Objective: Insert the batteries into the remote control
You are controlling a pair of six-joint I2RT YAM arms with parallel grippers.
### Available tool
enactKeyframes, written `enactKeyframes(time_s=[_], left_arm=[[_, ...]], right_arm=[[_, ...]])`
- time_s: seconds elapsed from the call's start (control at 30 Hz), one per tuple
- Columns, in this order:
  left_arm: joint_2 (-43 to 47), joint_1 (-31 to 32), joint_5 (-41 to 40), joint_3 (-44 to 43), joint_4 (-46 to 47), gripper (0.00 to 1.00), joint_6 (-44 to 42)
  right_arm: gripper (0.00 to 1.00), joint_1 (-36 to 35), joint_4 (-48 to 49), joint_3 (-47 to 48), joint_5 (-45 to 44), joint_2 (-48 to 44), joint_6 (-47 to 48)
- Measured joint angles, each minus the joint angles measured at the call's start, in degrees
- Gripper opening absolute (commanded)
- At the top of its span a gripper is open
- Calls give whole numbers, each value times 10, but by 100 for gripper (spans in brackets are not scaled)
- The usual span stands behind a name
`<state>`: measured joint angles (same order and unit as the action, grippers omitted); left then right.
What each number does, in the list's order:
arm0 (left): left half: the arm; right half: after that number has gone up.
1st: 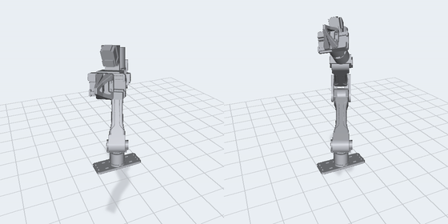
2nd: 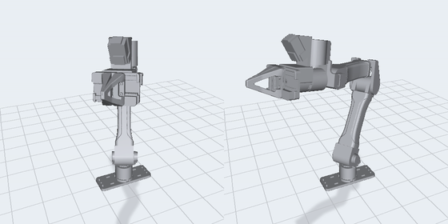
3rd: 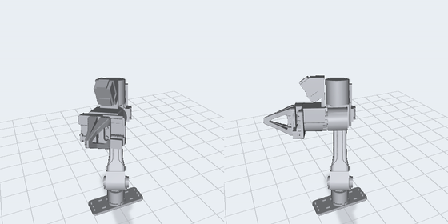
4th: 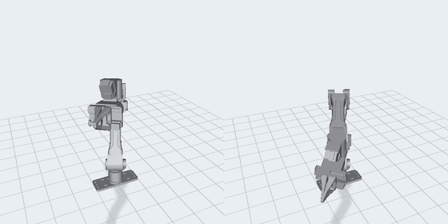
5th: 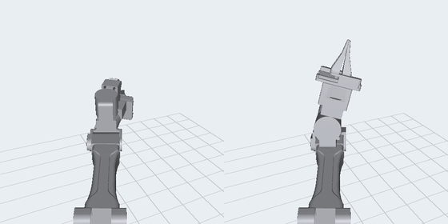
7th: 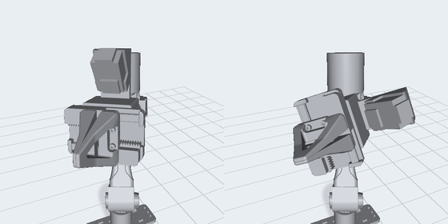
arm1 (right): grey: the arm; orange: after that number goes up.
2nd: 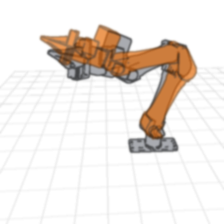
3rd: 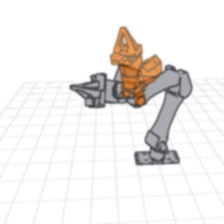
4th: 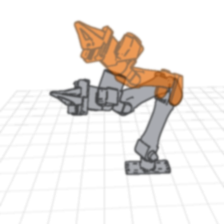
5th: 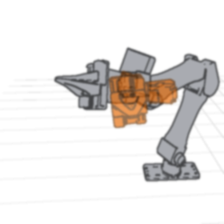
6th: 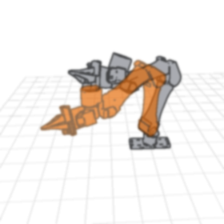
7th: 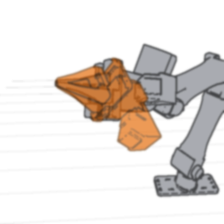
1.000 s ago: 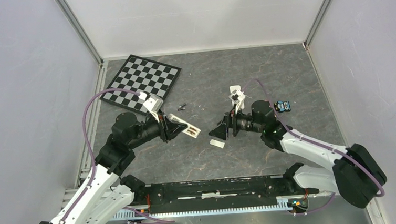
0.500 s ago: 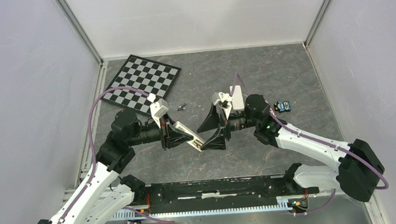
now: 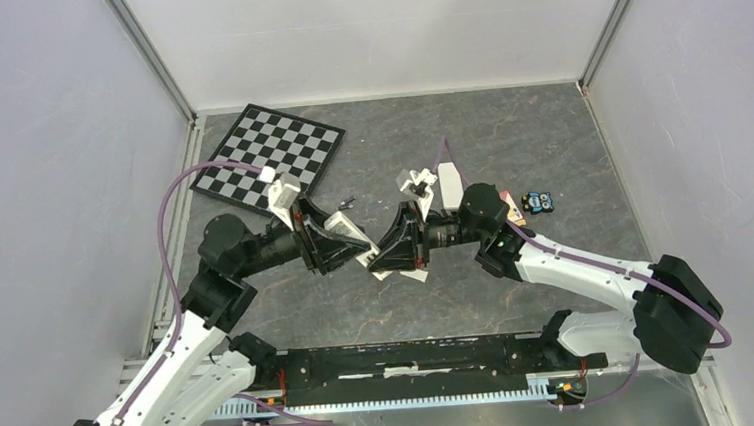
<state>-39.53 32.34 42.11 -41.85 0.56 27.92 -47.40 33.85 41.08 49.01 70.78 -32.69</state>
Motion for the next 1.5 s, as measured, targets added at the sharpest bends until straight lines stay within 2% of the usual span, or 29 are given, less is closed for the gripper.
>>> enactKeyframes(time_s=[0.13,0.17,0.23,0.27,0.3,0.37,0.4,0.47,0.5,0.6,0.67,0.73,0.83,0.9,1.03,1.2,1.33,1.5], left_arm=[[17,0,-48,43,91,45,87],[18,0,-56,50,103,37,99],[18,0,-78,60,122,6,122],[17,-1,-83,64,129,2,134],[16,-1,-88,67,141,2,144],[17,-1,-91,67,149,2,150],[17,-1,-93,67,150,2,151],[19,-1,-121,66,136,2,145],[22,0,-144,63,115,2,135],[31,1,-257,44,14,2,92],[39,2,-361,26,-59,2,67],[45,1,-469,8,-130,2,49],[58,1,-593,2,-199,2,28],[64,1,-624,2,-218,2,22],[77,1,-678,2,-242,2,19],[77,1,-702,3,-246,2,19],[65,1,-705,3,-247,2,19],[51,1,-705,2,-248,2,19]], right_arm=[[0,-2,64,-25,-30,0,-59],[0,-2,78,-31,-36,0,-72],[0,-2,103,-40,-47,0,-97],[3,-2,113,-42,-49,0,-108],[15,-2,121,-43,-50,2,-116],[50,-2,134,-43,-50,4,-127],[62,-2,135,-43,-52,5,-130],[74,0,124,-42,-73,5,-119],[76,2,113,-41,-87,5,-112],[76,10,57,-33,-143,6,-71],[76,16,22,-18,-180,18,-43],[72,19,-10,8,-222,45,-13],[61,22,-60,67,-288,117,47],[54,22,-85,108,-323,170,85],[53,22,-139,186,-400,275,137],[56,21,-154,250,-430,376,175],[63,21,-182,337,-424,465,196],[63,21,-194,349,-449,495,173]])
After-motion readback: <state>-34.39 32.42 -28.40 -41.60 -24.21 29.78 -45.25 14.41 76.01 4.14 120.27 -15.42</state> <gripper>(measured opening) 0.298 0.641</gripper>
